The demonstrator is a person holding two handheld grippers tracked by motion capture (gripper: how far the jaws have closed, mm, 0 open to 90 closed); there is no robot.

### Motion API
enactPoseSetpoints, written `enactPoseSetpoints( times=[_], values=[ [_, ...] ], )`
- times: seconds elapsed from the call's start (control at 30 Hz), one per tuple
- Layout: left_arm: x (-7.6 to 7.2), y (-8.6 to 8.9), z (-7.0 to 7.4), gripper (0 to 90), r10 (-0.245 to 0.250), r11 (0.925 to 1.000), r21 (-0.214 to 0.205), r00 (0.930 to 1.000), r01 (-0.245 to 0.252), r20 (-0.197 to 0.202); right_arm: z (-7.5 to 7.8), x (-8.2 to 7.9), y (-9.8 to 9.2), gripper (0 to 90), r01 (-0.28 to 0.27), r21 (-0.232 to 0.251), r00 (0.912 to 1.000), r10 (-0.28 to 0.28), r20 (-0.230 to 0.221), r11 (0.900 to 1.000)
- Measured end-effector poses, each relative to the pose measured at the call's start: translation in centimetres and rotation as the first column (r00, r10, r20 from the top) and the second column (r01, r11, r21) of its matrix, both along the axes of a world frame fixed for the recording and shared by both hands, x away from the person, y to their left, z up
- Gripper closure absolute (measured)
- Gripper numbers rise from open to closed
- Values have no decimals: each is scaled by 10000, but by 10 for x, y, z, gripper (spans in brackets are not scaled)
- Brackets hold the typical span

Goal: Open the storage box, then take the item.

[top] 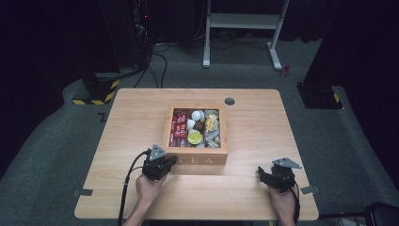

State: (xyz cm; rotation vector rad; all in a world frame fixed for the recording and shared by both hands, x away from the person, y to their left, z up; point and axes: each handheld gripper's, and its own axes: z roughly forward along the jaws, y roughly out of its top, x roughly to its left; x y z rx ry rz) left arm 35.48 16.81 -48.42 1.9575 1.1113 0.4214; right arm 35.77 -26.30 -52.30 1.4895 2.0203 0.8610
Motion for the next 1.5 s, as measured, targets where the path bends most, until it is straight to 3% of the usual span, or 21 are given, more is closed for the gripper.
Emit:
enactPoseSetpoints(
  times=[0.2,0.53,0.87,1.17,1.5],
  values=[
    [0,-3,8,900,-107,9999,-105,9999,108,124,0,0,0,319,-1,0,10000,1,1,10000],
    [3,-3,11,900,-186,9998,-100,9998,186,2,0,0,0,318,14,-15,10000,-14,-10,10000],
    [5,-5,20,900,-13,9994,-335,9993,25,372,0,0,0,318,7,-8,10000,-7,-17,10000],
    [10,-6,26,900,52,9993,-373,9996,-41,273,0,0,0,318,-11,-20,10000,11,-6,10000],
    [15,-6,37,900,104,9985,-547,9990,-81,427,0,1,0,315,-43,-18,10000,43,8,10000]
  ],
)
